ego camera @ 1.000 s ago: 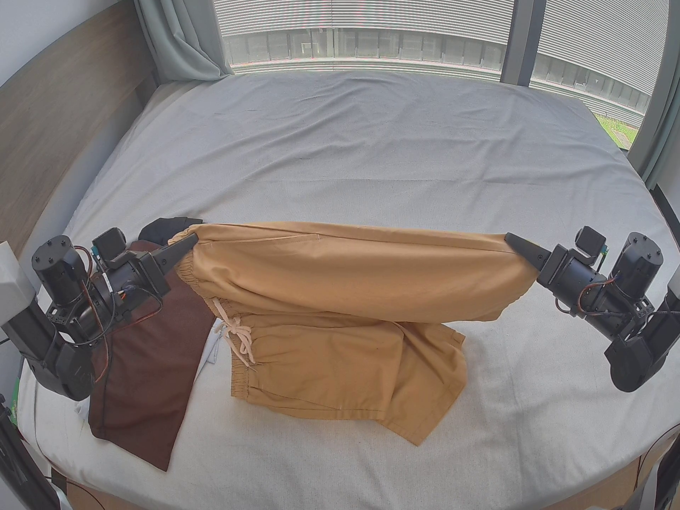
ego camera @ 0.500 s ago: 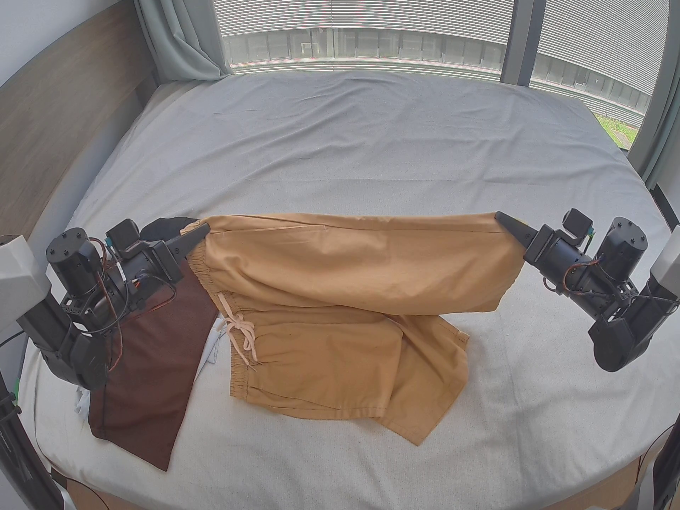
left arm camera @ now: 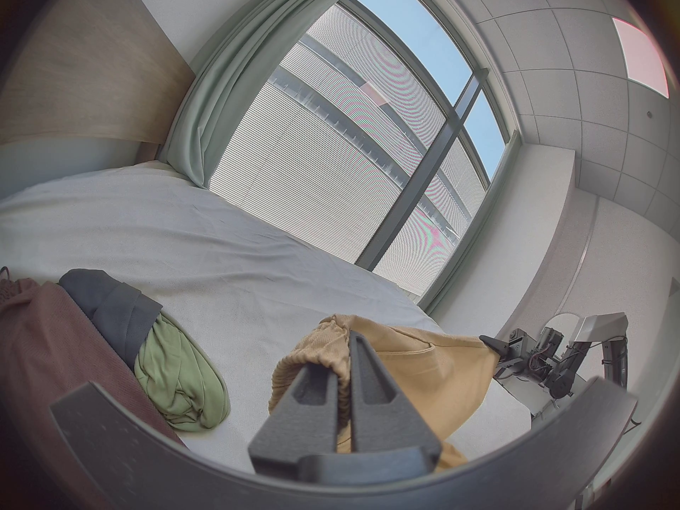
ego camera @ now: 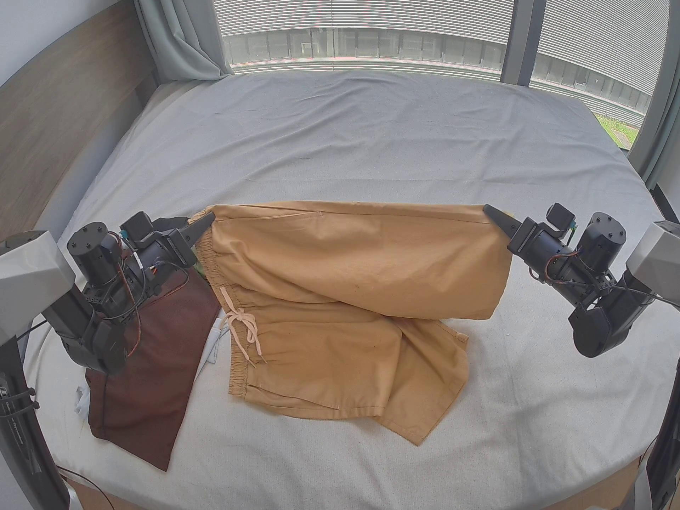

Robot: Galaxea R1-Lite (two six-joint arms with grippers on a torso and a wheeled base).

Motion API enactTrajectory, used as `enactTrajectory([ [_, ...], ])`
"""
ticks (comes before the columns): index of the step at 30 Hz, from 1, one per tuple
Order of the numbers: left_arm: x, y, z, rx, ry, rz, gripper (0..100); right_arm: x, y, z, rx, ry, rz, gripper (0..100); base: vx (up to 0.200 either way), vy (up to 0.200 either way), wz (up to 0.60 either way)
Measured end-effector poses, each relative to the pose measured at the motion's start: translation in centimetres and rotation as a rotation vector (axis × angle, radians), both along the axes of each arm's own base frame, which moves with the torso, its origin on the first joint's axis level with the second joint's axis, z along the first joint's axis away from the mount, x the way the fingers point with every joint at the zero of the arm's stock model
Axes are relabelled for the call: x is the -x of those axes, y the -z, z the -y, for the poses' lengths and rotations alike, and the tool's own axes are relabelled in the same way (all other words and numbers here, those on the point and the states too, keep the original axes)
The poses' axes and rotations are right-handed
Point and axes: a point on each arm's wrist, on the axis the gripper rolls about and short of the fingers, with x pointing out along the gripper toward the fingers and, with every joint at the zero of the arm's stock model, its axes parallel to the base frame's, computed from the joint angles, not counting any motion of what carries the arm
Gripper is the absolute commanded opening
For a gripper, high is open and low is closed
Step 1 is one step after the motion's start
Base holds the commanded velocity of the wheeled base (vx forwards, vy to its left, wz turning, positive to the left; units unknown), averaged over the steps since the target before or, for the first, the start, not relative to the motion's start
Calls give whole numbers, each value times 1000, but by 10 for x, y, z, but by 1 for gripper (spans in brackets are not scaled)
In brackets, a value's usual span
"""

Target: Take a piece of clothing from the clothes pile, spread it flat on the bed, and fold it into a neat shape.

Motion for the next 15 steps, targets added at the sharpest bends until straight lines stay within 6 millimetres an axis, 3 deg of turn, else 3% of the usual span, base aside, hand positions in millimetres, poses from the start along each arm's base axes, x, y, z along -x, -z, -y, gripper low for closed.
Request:
enactTrajectory([
  [15,-21,8,4,25,-16,8,0,-33,4,-5,-15,1,59,0,0,0,0],
])
